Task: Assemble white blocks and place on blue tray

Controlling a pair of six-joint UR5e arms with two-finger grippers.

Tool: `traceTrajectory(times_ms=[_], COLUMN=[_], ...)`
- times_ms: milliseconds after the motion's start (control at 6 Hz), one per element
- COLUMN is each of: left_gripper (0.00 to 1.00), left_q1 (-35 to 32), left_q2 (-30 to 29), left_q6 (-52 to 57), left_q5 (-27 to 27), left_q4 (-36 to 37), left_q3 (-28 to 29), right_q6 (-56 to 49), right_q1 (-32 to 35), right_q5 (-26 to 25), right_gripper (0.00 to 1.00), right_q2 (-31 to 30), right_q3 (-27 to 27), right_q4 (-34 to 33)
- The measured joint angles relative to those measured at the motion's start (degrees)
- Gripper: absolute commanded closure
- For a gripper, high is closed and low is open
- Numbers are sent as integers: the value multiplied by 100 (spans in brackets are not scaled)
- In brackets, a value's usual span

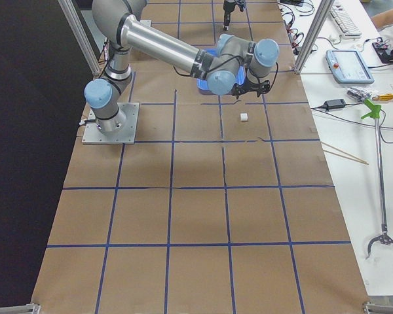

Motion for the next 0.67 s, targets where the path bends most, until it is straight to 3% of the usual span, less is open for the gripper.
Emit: traceTrajectory(times_ms=[333,667], left_gripper=[100,100], left_q1=[-53,-1024], left_q2=[191,584], left_q6=[32,138], left_q5=[102,77], left_q4=[-54,-118], left_q3=[94,44], right_q6=[-111,-51], right_q1=[-10,-30], right_q5=[535,810], right_gripper=[0,0], right_q2=[666,1064], right_q3=[10,17], right_q4=[-56,-345])
